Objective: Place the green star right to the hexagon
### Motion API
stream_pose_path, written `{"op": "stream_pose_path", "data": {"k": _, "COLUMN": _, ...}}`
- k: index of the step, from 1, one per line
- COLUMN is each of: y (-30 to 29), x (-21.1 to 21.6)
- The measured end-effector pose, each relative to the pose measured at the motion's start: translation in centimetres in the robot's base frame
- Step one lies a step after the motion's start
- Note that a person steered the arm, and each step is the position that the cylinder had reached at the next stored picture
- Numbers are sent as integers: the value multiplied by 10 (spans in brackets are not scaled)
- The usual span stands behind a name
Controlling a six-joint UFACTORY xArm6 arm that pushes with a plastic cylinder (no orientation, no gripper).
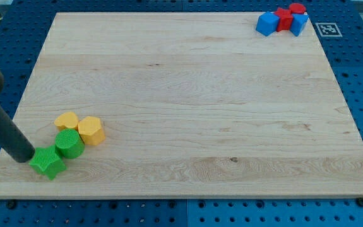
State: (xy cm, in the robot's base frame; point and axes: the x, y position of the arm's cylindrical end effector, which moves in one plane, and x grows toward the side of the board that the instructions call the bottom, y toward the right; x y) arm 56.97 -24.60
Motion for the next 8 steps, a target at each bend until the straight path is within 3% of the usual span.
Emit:
{"op": "stream_pose_path", "data": {"k": 1, "y": 39, "x": 20}}
{"op": "stream_pose_path", "data": {"k": 3, "y": 58, "x": 49}}
{"op": "stream_pose_path", "data": {"k": 4, "y": 65, "x": 48}}
{"op": "stream_pose_path", "data": {"k": 6, "y": 142, "x": 48}}
{"op": "stream_pose_path", "data": {"k": 8, "y": 167, "x": 25}}
